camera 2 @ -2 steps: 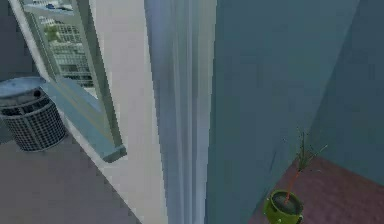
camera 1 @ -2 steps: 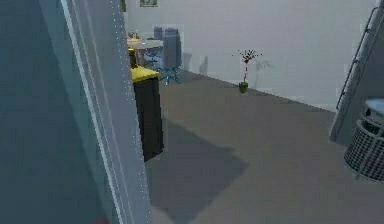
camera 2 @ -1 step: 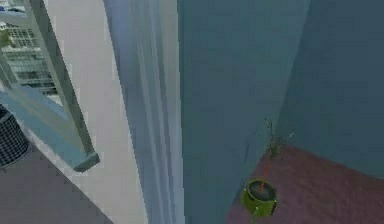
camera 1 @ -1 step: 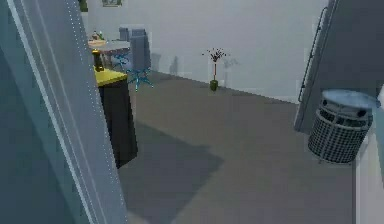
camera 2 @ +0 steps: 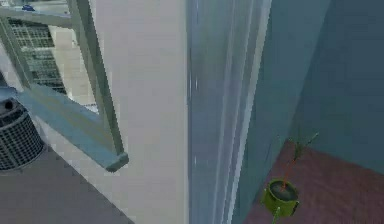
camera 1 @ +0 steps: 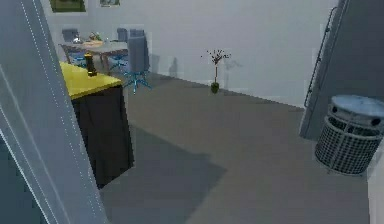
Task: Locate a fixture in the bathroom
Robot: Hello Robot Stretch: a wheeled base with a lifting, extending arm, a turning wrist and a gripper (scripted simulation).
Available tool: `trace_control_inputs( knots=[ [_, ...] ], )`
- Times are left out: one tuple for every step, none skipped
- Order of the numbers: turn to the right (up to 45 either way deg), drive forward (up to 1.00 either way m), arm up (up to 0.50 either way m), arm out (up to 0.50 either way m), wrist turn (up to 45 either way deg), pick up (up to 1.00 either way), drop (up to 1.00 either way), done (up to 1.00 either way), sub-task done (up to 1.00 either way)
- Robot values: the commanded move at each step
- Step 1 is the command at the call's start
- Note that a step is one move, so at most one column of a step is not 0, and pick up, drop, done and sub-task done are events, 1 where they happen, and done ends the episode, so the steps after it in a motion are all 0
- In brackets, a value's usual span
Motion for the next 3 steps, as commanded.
trace_control_inputs(
  knots=[
    [-12.0,0.00,0.00,0.00,0.0,0.00,0.00,0.00,0.00],
    [0.0,0.35,0.00,0.00,0.0,0.00,0.00,0.00,0.00],
    [42.0,0.00,0.00,0.00,0.0,0.00,0.00,0.00,0.00]
  ],
)
